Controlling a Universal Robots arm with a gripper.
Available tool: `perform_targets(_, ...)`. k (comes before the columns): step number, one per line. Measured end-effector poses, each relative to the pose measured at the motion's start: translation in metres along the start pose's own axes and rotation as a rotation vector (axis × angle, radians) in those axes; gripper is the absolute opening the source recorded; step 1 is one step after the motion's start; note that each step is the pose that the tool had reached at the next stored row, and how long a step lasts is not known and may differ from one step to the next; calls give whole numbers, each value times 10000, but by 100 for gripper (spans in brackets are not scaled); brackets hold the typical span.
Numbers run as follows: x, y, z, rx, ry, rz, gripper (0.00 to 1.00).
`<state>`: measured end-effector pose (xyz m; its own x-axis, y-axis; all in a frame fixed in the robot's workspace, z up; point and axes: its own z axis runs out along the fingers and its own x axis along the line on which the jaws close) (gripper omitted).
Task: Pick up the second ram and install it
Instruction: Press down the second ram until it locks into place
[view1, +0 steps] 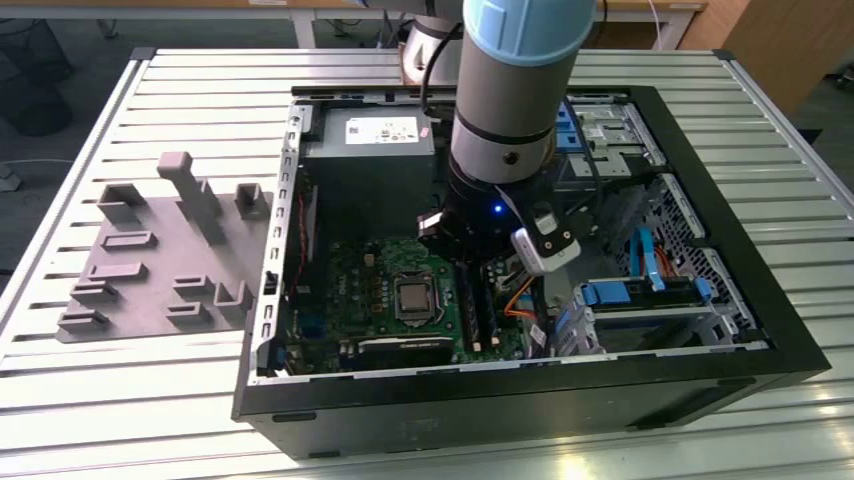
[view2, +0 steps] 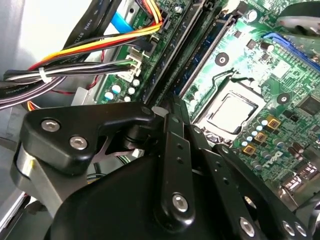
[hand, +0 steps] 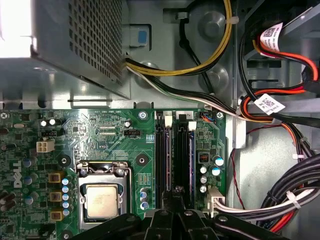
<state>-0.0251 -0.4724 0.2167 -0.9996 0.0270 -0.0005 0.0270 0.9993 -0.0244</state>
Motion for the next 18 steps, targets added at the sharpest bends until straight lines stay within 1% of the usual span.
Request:
perform_targets(2,0,0,26,4,4,1,11)
perform_targets(4,0,1,29,2,4,1,11)
perform_targets(5,-1,4,7,-2,2,1,11)
perform_targets(6,-3,7,-16,-36,-9,0,11)
perform_targets(8,-1,-1,-109,-13,0,-3,11)
perform_targets(11,-1,-5,-244,-10,0,-3,11)
perform_targets(13,-1,-7,-311,-6,2,-4,11)
perform_targets(14,-1,-7,-324,-8,1,-4,11)
perform_targets(18,-1,-7,-329,-8,1,-4,11)
